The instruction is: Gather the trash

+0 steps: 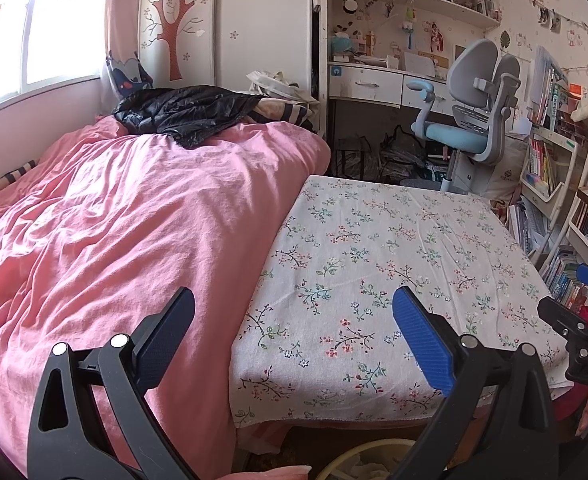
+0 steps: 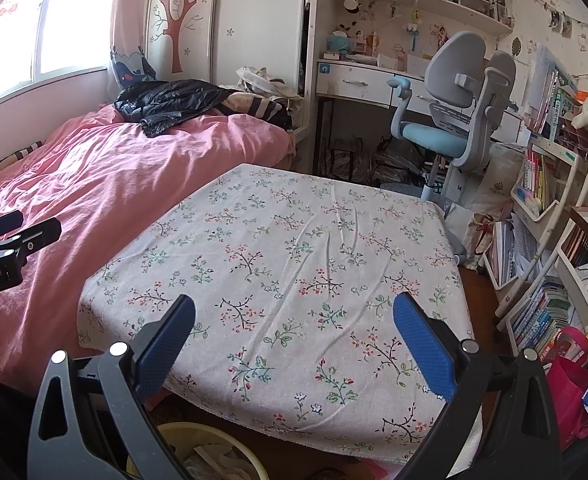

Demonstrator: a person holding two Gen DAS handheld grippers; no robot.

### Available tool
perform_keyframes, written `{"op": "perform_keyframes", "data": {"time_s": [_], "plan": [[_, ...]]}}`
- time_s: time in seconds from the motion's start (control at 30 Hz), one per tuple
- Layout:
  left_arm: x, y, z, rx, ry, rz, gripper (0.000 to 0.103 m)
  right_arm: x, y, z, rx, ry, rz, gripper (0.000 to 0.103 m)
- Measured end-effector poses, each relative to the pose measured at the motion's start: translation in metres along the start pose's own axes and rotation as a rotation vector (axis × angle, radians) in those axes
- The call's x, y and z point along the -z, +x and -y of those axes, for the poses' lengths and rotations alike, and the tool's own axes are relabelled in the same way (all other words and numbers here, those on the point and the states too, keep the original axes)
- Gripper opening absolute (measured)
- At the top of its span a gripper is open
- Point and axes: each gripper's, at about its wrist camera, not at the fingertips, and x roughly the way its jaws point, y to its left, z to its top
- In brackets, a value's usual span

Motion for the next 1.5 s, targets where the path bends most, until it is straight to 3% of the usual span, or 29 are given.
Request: {"op": "perform_keyframes", "data": {"time_s": [1.5], "plan": [[-0.001,-0.013,-0.005,-0.010,-0.048,0.067,0.096,0.001,-0.001,-0.002,0.007,-0.006,0.002,0.095]]}}
